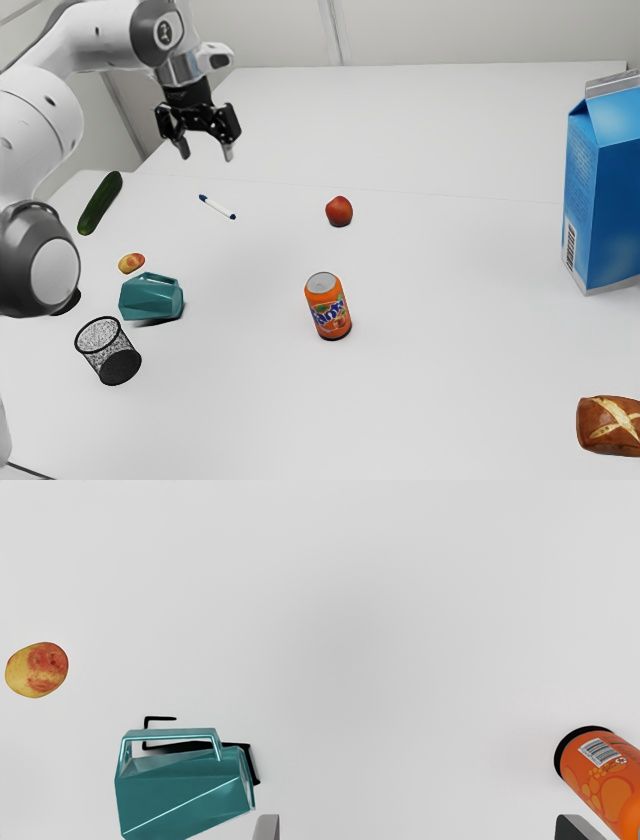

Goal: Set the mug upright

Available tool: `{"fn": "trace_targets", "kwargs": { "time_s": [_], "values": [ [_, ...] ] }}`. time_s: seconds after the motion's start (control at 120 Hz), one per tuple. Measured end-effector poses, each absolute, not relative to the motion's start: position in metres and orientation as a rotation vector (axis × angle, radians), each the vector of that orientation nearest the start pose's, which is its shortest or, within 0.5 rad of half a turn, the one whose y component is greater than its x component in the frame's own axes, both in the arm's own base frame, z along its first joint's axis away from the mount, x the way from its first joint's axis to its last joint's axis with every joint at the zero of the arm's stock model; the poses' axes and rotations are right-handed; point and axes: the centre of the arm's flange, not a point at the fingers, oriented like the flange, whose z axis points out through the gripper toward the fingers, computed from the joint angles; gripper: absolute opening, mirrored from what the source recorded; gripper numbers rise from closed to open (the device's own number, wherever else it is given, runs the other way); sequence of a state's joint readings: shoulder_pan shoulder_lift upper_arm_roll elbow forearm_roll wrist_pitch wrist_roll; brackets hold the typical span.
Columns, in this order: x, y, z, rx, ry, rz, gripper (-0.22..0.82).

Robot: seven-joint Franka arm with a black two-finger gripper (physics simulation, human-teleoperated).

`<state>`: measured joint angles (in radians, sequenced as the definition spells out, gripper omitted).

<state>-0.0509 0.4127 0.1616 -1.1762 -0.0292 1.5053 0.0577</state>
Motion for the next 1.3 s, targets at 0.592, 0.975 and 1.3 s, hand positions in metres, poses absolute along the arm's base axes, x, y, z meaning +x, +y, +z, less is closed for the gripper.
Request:
{"fn": "trace_targets", "kwargs": {
  "time_s": [0.592, 0.975, 1.3],
  "values": [
    [0.529, 0.077, 0.452, -3.280, -0.321, 0.082, 0.60],
    [0.481, 0.149, 0.424, -3.270, -0.494, -0.113, 0.60],
    [0.466, 0.209, 0.402, -3.257, -0.463, -0.120, 0.60]
  ]
}}
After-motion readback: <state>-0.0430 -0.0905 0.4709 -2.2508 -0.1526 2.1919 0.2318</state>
